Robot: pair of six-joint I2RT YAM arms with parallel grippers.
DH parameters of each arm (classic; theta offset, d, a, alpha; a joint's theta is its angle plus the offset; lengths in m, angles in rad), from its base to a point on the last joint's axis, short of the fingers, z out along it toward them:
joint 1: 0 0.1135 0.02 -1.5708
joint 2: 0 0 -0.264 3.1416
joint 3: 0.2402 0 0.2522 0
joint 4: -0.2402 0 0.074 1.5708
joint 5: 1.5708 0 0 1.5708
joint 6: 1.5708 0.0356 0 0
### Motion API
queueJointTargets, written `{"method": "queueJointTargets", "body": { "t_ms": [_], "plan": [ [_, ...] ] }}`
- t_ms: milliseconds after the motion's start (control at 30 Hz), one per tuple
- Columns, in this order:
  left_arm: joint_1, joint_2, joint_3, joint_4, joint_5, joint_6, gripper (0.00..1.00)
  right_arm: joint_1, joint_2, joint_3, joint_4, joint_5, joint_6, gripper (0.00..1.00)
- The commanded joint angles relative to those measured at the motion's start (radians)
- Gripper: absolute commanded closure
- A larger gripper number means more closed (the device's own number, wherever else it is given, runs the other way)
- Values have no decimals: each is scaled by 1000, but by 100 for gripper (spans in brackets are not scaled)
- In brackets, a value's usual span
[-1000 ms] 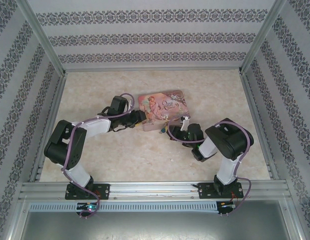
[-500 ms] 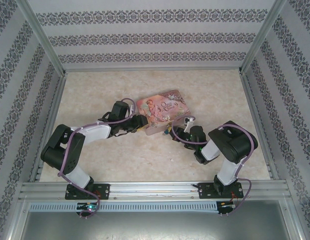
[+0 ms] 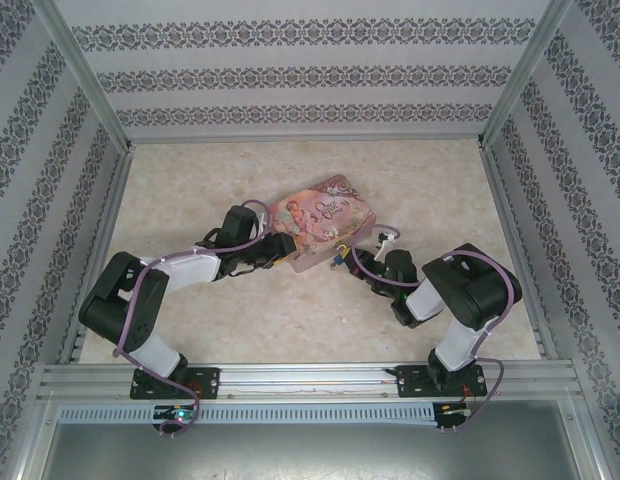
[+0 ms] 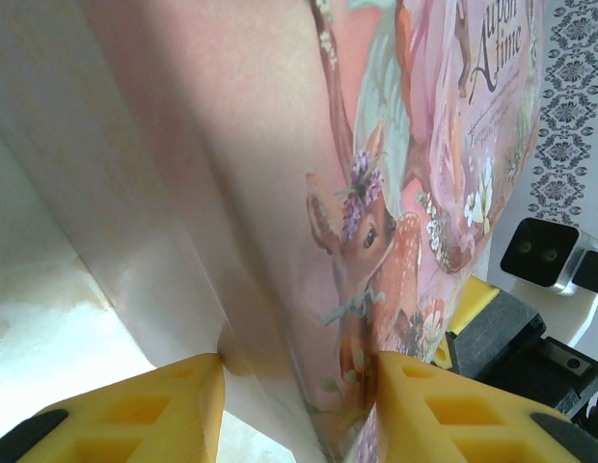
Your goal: Unlock the padlock with the key
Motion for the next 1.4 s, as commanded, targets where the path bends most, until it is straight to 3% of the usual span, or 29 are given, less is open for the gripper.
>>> {"method": "queueJointTargets", "body": {
  "t_ms": [0,900,1367],
  "plan": [
    [-23,10,-44,-106,-23,-1,58,-12,-11,32,101,6,24,100],
    [-29,-25,-67,-96,-42,-14,54,-45,63,126,99,31,71,100],
    [-27,-98,-22,-141,-116,16,48,-100,-54,26,42,23,-5,100]
  ]
}}
